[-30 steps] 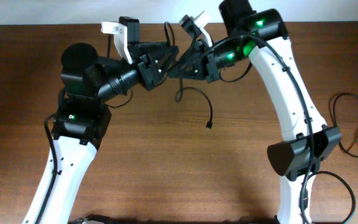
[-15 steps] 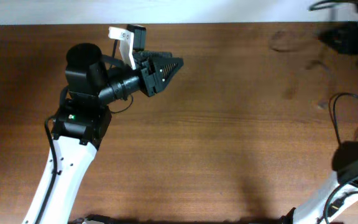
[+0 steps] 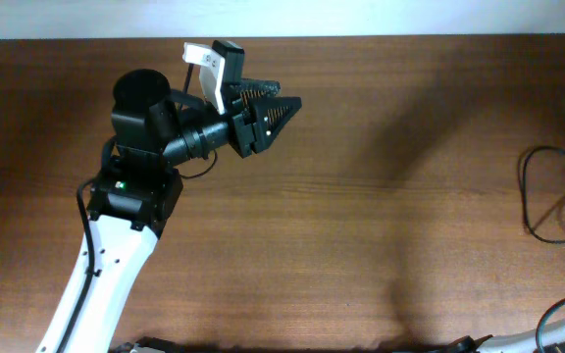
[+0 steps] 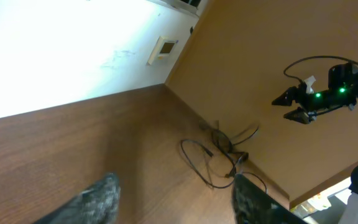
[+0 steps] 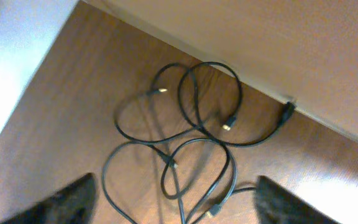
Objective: Untangle cables
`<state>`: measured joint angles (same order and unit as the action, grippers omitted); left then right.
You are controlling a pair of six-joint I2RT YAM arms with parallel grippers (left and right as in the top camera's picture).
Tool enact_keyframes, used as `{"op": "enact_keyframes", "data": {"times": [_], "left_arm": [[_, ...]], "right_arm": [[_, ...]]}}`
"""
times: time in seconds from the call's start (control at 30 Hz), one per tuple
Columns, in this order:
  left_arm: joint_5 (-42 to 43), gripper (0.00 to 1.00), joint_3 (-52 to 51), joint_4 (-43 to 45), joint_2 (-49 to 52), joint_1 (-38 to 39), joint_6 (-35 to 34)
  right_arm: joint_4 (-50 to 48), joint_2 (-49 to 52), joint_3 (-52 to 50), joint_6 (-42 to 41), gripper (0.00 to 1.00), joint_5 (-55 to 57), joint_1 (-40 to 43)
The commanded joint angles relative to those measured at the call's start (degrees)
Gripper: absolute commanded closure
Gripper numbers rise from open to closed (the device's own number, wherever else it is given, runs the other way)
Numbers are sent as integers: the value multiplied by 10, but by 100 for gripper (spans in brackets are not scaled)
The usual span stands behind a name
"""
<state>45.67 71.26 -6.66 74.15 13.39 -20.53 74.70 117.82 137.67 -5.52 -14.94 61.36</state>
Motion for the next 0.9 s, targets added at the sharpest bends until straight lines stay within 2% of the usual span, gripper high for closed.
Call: {"op": "enact_keyframes", "data": {"times": [0.0, 0.03, 0.07, 0.17, 0.23, 0.37, 0.43, 0.5, 0.57, 0.6, 0.63, 0.7, 0.77, 0.87], "left_arm": [[-1, 23, 7, 4, -4, 0, 22], [-1, 10, 7, 4, -4, 0, 22], [-1, 8, 7, 4, -4, 0, 22], [-5, 7, 7, 4, -4, 0, 74], [-31, 7, 7, 1, -5, -3, 76], [-98, 9, 7, -67, -16, -50, 100], [-101, 10, 7, -87, -38, -77, 126], [-101, 9, 9, -86, -75, -101, 126], [-102, 9, 9, -102, -122, -123, 158], [-103, 10, 9, -129, -143, -130, 179], [-106, 15, 9, -160, -162, -132, 179], [-110, 16, 9, -224, -207, -132, 213], [-156, 16, 9, -270, -256, -132, 217], [-170, 14, 9, -319, -306, -132, 217]], "right_arm": [[0, 5, -9, -12, 15, -86, -7], [-1, 5, -9, -12, 15, -146, -7], [-1, 4, -9, -12, 16, -186, -9], [2, -15, -9, -12, 15, -257, -19], [-3, -43, -9, -9, 16, -334, -34], [5, -125, -9, -8, 16, -349, -116], [8, -171, -9, 12, 16, -320, -185], [29, -212, -9, 47, 15, -260, -273], [56, -248, -9, 78, 16, -206, -378], [80, -264, -10, 85, 15, -158, -428], [104, -277, -10, 85, 16, -113, -470], [134, -306, -20, 85, 16, -52, -541], [158, -351, -43, 85, 16, -21, -598], [151, -439, -116, 80, 16, 1, -624]]}}
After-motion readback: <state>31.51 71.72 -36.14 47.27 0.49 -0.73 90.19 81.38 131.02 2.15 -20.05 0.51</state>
